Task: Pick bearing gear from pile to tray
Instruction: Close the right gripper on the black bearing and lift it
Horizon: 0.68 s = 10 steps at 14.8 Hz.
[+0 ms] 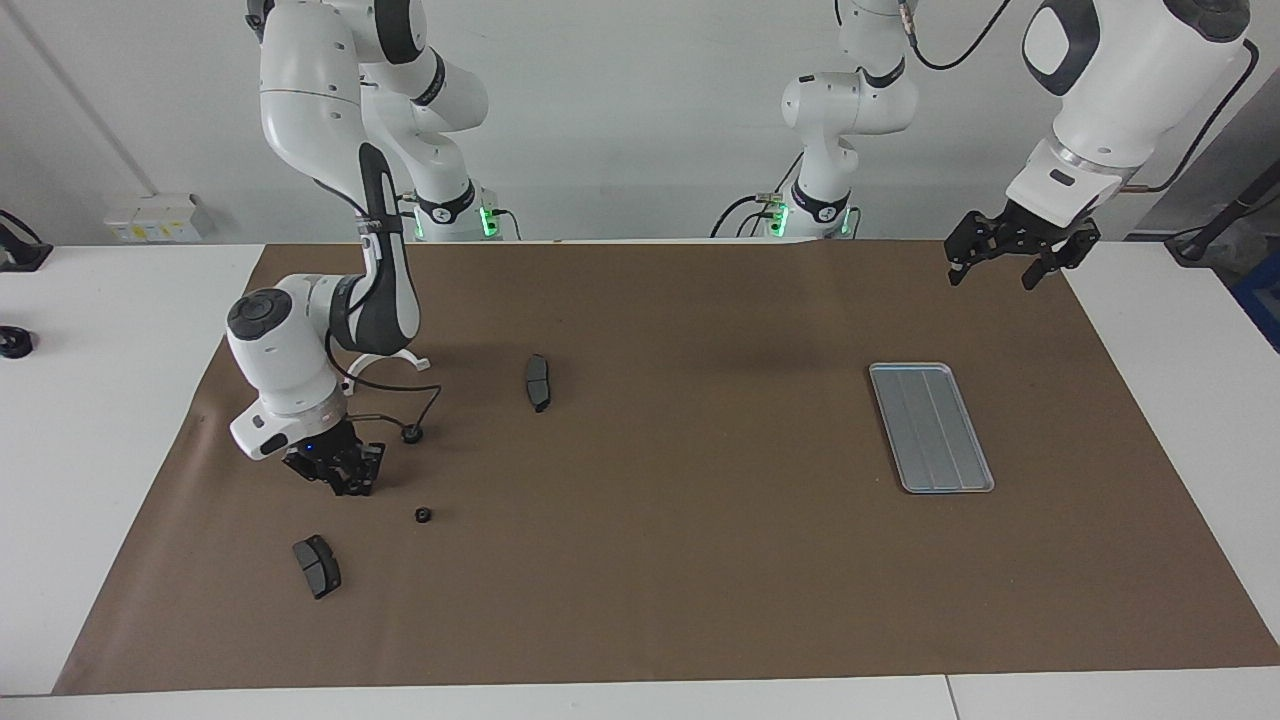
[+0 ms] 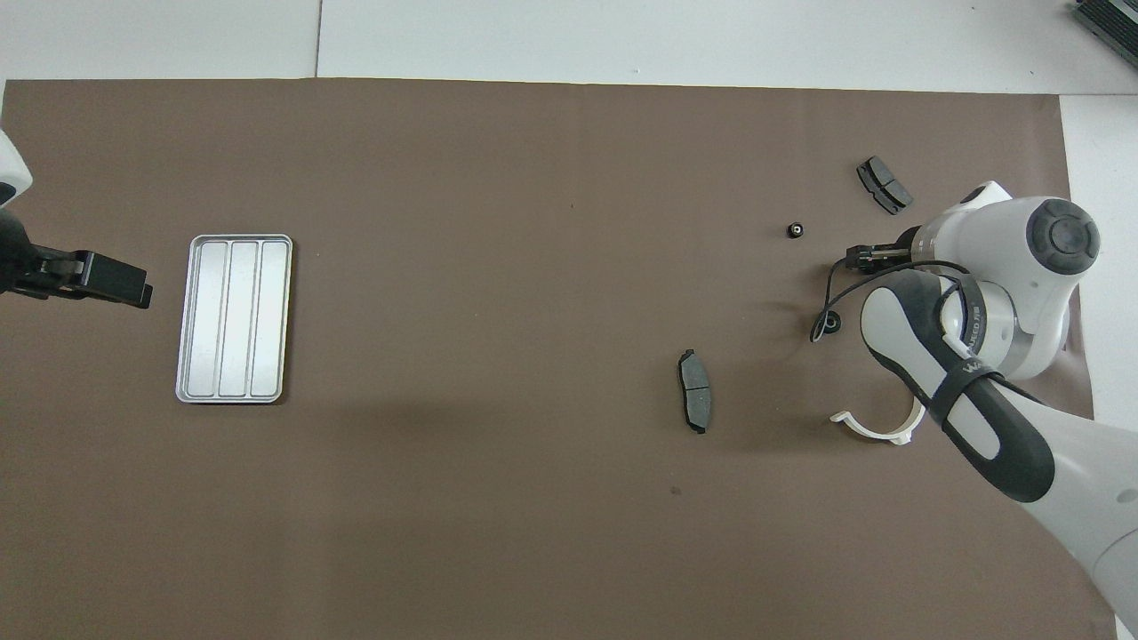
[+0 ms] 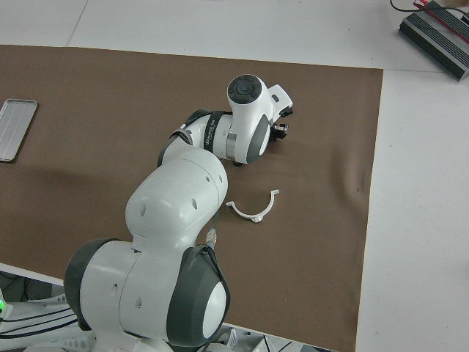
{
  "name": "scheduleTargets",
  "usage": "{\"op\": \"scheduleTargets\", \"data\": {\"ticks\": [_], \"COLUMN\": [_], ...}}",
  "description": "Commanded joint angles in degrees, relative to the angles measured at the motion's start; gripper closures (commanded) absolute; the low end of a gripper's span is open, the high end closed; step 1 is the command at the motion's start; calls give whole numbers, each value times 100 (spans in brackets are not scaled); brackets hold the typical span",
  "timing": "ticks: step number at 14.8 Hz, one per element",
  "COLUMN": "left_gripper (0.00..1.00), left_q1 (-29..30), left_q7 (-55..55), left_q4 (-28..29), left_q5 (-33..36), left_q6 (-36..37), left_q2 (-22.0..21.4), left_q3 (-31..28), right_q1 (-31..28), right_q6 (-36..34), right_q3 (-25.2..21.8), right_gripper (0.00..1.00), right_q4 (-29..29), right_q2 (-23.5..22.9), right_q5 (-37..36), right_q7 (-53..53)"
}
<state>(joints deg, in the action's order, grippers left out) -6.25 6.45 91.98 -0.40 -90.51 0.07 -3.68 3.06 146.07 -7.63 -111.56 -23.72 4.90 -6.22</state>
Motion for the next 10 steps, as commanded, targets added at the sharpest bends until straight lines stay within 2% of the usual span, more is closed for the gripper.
{"op": "scheduleTargets", "data": {"ticks": [1,4,8,10], "left_gripper": [0,0,0,0], "left_q1": [98,98,98,98], "left_q7": [31,31,31,31], "left_q4": [119,119,119,119], "left_q5": [-92,-92,-92,-92], "left_q6": [-2,-2,-2,-2], "left_q2": [-103,-103,-103,-103], "left_q3": [51,51,51,51], "right_q1": [-25,-16,36,185], "right_q6": [-8,-244,-1473,-1756], "right_q3": [7,7,24,103], "right_gripper": [100,100,100,100], "right_q4": [21,125,591,644], "right_q2": [-98,-63,402,657], "right_q5": [187,187,196,187], "right_q7": [-257,-257,-65,286]}}
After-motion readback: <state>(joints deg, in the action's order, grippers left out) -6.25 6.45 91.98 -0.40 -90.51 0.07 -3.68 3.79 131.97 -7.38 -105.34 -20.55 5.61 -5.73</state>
